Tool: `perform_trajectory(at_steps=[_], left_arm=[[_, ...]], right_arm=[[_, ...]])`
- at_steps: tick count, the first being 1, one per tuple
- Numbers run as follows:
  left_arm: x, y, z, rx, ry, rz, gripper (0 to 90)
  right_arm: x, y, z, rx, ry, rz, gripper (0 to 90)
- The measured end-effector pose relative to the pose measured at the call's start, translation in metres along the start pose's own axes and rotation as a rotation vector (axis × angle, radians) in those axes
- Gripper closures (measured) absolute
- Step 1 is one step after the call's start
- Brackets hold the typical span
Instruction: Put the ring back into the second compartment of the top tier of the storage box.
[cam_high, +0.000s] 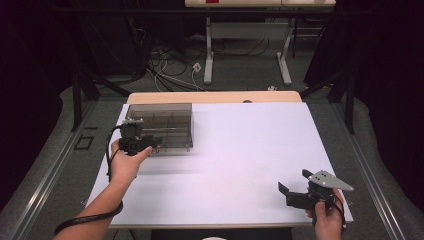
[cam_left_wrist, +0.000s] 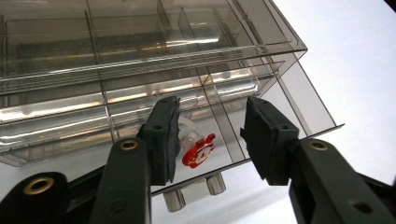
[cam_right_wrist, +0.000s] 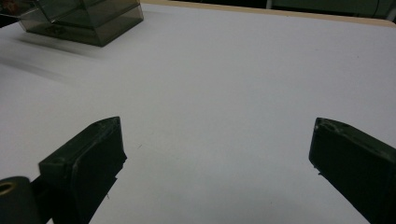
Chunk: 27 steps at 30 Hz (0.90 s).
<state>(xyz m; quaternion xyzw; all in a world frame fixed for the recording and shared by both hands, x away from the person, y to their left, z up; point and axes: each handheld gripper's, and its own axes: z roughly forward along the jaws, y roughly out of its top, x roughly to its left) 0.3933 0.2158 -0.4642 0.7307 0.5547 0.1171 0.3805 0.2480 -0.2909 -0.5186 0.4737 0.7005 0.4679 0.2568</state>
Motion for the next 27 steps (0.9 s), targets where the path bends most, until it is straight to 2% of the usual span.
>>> perform_trajectory(at_steps=[3,12,15,18,24,26,27], left_arm=[[-0.001,0.000,0.000,-0.010,0.002,0.004,49.0],[-0.005,0.000,0.001,-0.049,0.017,0.055,38.3],[-0.006,0.001,0.000,-0.062,0.021,0.080,34.5],[-0.007,0.002,-0.001,-0.079,0.026,0.114,31.3],[-0.010,0.003,-0.006,-0.108,0.017,0.172,29.9],[-0.011,0.002,-0.007,-0.126,0.008,0.184,29.9],[-0.012,0.001,-0.008,-0.143,0.005,0.177,29.9]], right_arm=[[0.000,0.000,0.000,0.006,-0.001,-0.001,2.8],[-0.002,0.000,-0.001,0.013,-0.003,-0.006,2.9],[-0.003,0.000,0.000,-0.004,-0.004,-0.001,2.9],[-0.004,-0.001,0.000,0.002,-0.005,0.007,3.0],[-0.003,0.000,0.001,0.009,0.000,0.007,3.3],[-0.003,0.000,0.002,0.007,0.000,0.003,3.3],[-0.003,0.000,0.001,0.010,0.000,0.009,3.3]])
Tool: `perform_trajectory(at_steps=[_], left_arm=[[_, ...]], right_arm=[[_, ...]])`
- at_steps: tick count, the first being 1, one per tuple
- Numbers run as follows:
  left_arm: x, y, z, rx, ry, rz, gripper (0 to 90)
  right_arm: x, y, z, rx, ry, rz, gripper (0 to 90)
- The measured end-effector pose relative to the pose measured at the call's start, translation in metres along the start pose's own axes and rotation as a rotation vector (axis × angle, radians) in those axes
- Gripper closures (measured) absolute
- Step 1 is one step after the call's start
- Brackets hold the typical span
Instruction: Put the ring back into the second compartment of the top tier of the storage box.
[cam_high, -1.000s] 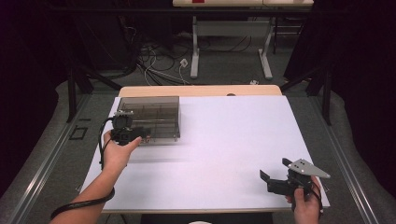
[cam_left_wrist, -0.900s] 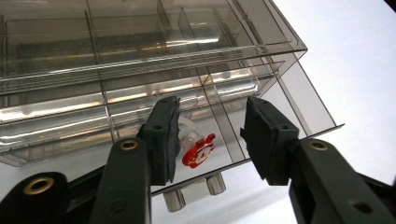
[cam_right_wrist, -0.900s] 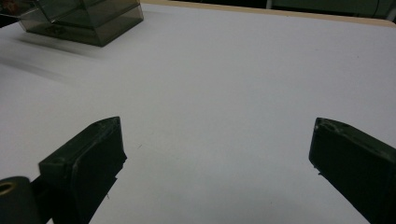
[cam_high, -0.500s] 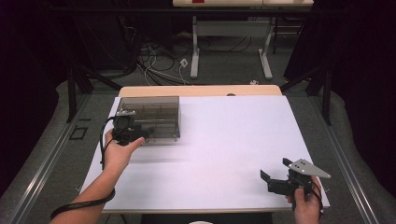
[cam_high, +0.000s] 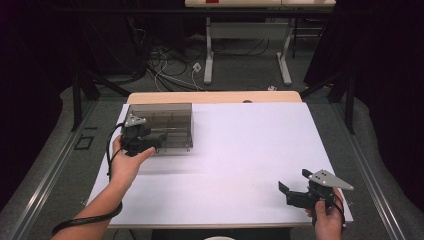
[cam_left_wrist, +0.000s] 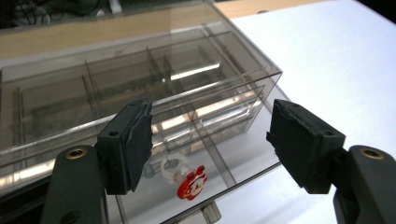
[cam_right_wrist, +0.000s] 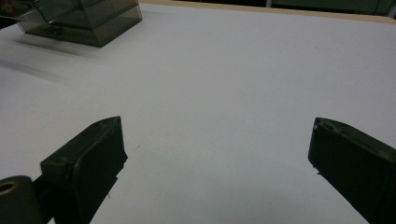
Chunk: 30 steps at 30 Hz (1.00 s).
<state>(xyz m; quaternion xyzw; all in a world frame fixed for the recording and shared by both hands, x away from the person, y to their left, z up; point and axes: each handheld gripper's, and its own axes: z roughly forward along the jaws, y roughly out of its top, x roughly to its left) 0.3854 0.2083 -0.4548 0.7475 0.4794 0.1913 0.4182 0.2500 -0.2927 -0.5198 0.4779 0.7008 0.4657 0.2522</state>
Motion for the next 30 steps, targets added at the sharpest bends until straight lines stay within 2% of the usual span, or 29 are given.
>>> perform_trajectory(at_steps=[1,3,6,13,15,18,27,30], left_arm=[[0.000,0.000,-0.001,0.001,-0.001,0.003,29.9],[-0.001,-0.001,-0.001,-0.006,-0.033,-0.021,30.1],[-0.001,0.000,-0.004,-0.007,-0.056,-0.029,29.2],[-0.002,-0.001,-0.008,-0.027,-0.108,-0.059,15.6],[-0.003,-0.003,-0.010,-0.033,-0.111,-0.052,12.5],[-0.006,-0.006,-0.014,-0.041,-0.114,-0.028,1.3],[-0.013,-0.016,-0.035,-0.116,-0.162,-0.020,0.2],[-0.015,-0.021,-0.040,-0.142,-0.182,-0.033,0.2]], right_arm=[[0.000,0.000,0.000,-0.001,0.000,0.001,3.3],[-0.002,-0.001,0.000,-0.009,-0.010,0.001,3.3],[-0.004,-0.001,-0.001,0.005,-0.007,0.006,3.5],[-0.003,0.000,0.001,-0.006,0.002,0.004,3.6],[-0.003,-0.001,0.000,0.000,-0.004,0.004,3.6],[-0.002,0.000,0.001,-0.005,-0.005,0.001,3.7],[0.001,0.000,0.001,-0.002,-0.006,-0.007,3.7],[0.000,0.000,0.000,0.001,-0.005,0.004,3.7]])
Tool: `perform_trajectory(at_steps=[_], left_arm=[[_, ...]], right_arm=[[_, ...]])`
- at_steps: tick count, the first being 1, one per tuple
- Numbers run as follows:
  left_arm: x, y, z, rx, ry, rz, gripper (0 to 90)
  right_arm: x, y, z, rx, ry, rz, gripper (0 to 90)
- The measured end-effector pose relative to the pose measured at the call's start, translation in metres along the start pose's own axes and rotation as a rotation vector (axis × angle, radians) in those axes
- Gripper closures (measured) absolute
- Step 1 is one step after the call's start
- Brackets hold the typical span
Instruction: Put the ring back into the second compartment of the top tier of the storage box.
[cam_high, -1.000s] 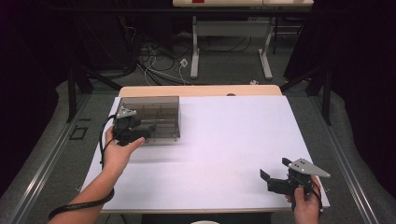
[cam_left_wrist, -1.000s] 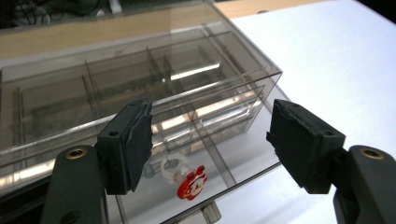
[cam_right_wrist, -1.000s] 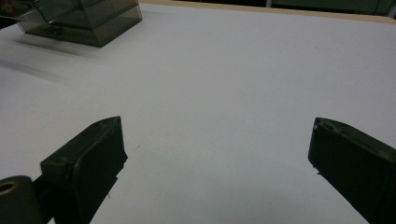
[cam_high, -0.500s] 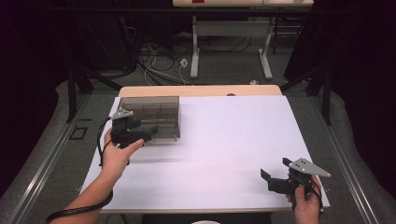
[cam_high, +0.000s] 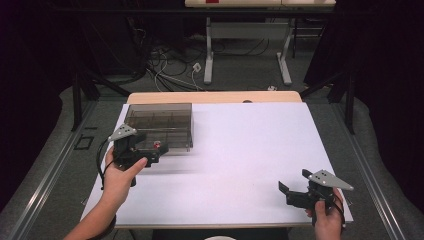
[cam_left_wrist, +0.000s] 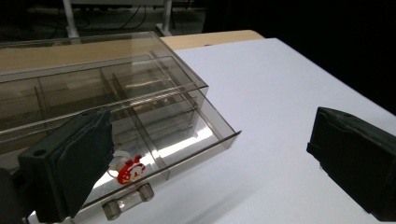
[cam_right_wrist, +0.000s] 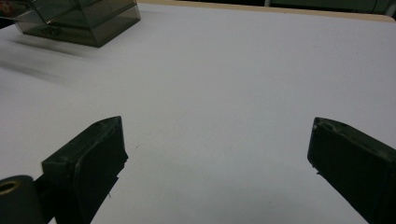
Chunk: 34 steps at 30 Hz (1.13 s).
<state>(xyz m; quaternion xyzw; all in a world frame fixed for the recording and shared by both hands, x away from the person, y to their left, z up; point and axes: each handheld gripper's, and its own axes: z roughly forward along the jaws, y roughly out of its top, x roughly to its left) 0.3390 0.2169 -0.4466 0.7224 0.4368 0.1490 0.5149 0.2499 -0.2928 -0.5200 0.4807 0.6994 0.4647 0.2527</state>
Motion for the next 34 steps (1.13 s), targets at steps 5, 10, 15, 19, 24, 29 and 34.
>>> perform_trajectory(at_steps=[5,10,15,19,24,29,34], left_arm=[[-0.003,-0.013,-0.007,-0.009,-0.018,0.003,0.2],[-0.006,-0.030,-0.014,-0.026,-0.034,0.021,0.2],[-0.006,-0.050,-0.022,-0.068,-0.061,0.011,0.2],[-0.001,-0.067,-0.026,-0.102,-0.076,0.005,0.2],[0.006,-0.079,-0.030,-0.112,-0.070,0.001,0.2],[0.008,-0.087,-0.034,-0.112,-0.059,0.016,0.2],[0.010,-0.089,-0.034,-0.113,-0.058,0.006,0.2]], right_arm=[[0.001,0.000,0.000,-0.010,-0.002,-0.006,3.8],[0.003,0.002,0.000,-0.008,0.003,-0.014,3.8],[0.005,0.002,0.001,-0.007,0.005,-0.015,3.8],[0.003,0.001,0.001,-0.007,0.001,-0.016,3.8],[0.003,0.001,0.001,0.005,0.001,-0.018,3.8],[0.004,0.002,0.001,0.004,0.009,-0.018,3.8],[0.003,0.002,0.002,0.000,0.011,-0.021,3.8]])
